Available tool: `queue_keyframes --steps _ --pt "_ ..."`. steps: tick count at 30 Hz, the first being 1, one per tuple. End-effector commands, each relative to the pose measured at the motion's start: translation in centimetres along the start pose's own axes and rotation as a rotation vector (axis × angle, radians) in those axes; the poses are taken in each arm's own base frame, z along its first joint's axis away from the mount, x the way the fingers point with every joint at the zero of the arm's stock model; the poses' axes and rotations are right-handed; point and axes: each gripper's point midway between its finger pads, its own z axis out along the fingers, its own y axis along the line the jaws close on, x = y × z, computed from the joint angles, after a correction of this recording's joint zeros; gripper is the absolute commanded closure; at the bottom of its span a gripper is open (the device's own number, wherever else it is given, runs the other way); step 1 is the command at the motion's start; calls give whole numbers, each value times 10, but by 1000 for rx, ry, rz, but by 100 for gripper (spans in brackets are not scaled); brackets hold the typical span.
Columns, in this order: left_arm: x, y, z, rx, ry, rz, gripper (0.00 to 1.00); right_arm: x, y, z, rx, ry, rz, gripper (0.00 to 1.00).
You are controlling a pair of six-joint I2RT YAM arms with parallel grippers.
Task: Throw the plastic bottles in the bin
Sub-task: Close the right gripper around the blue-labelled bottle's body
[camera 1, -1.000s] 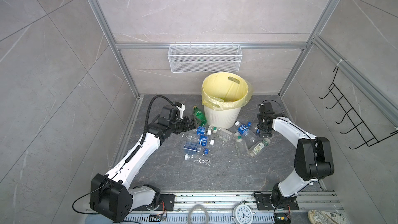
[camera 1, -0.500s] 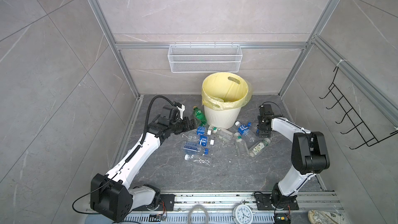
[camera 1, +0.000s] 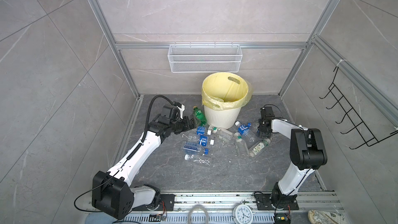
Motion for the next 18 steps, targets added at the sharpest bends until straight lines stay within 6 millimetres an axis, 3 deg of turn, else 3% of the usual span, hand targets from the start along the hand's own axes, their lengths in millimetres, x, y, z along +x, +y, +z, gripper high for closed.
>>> queue_keyframes --steps 1,11,18 --pt "-13 -10 -7 25 -28 19 0 -1 -5 9 11 5 -13 25" --pt "-16 -6 -6 28 -33 3 0 -1 3 14 -19 11 -42 47" --pt "-20 -5 -9 34 -48 2 0 -2 25 10 -91 13 -72 53"
